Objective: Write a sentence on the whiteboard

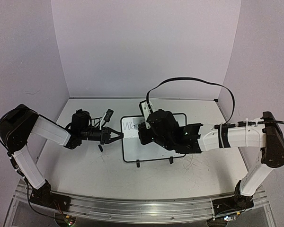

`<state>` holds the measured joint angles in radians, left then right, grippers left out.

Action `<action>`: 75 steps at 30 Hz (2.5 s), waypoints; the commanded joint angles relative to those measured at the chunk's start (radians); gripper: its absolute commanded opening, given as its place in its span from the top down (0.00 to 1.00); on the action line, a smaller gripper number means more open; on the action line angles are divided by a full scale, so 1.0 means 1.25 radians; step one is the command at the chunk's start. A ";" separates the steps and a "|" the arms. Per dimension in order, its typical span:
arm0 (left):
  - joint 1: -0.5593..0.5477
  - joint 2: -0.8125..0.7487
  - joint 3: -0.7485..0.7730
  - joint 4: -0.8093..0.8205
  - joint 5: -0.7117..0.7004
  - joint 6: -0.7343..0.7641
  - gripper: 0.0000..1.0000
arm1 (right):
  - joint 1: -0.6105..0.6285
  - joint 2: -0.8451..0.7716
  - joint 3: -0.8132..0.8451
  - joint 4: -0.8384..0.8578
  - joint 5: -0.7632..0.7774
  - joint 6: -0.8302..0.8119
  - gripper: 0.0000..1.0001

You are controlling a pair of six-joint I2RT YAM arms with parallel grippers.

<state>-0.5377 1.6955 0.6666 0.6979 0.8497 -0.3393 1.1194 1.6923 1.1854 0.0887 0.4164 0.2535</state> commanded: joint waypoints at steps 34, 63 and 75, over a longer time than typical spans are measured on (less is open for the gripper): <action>-0.012 -0.023 0.019 -0.002 0.038 0.009 1.00 | -0.010 -0.074 -0.040 0.052 -0.014 0.000 1.00; -0.012 -0.025 0.021 -0.004 0.040 0.010 1.00 | -0.011 -0.039 -0.013 0.052 -0.006 -0.018 1.00; -0.012 -0.025 0.023 -0.004 0.041 0.010 1.00 | -0.010 -0.029 -0.006 0.053 -0.036 -0.025 1.00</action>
<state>-0.5377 1.6928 0.6674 0.6987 0.8616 -0.3367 1.1103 1.6440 1.1360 0.1345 0.3717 0.2321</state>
